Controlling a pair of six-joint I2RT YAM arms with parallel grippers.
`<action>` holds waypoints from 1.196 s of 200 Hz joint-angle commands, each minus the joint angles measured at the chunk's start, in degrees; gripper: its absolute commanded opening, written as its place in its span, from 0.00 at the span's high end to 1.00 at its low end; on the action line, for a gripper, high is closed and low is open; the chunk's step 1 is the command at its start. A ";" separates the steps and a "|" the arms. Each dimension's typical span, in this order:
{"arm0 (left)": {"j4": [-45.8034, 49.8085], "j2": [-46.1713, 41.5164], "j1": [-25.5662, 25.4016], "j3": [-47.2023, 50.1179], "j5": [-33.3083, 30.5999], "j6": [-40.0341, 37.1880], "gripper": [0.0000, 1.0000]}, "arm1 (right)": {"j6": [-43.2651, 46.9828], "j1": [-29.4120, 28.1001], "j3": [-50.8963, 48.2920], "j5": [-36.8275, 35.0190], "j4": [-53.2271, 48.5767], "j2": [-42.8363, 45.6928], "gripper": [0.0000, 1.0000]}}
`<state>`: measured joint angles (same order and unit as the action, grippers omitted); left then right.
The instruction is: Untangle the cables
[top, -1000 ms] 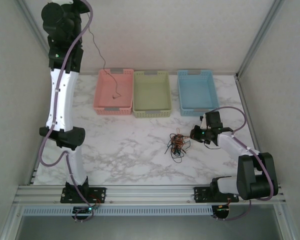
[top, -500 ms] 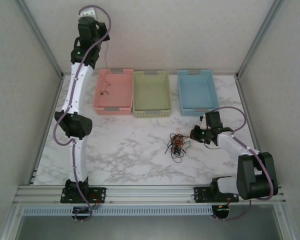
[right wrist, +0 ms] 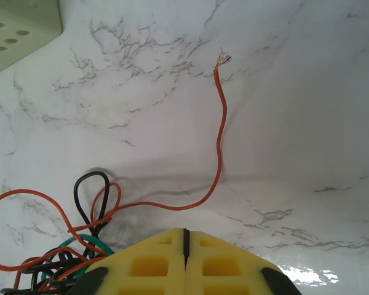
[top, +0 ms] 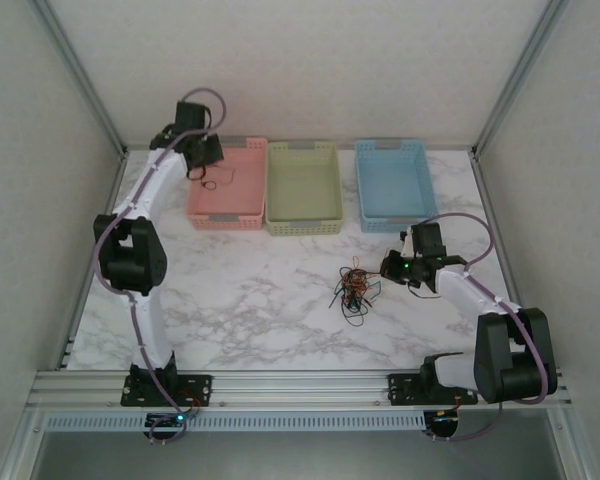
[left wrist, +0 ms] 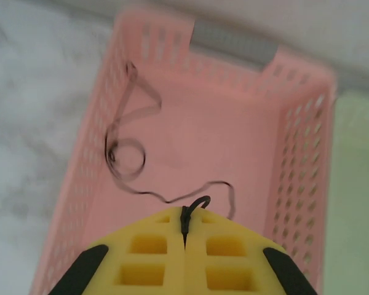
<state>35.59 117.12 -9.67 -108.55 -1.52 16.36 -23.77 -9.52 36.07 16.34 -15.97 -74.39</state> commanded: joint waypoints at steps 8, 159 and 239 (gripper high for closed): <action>-4.14 -3.42 -0.05 2.37 2.40 2.18 1.00 | 0.04 -0.60 -1.09 0.36 0.06 0.50 0.99; -5.44 -28.80 -6.13 19.63 14.54 4.45 0.24 | -0.83 -1.48 -1.73 2.57 -0.77 6.72 1.00; -22.25 -51.07 -35.38 55.64 20.15 5.07 0.26 | -3.86 -3.65 1.74 16.30 -3.38 19.89 1.00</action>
<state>19.66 68.16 -40.16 -58.81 16.97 21.50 -26.17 -12.01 35.00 26.20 -17.56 -55.68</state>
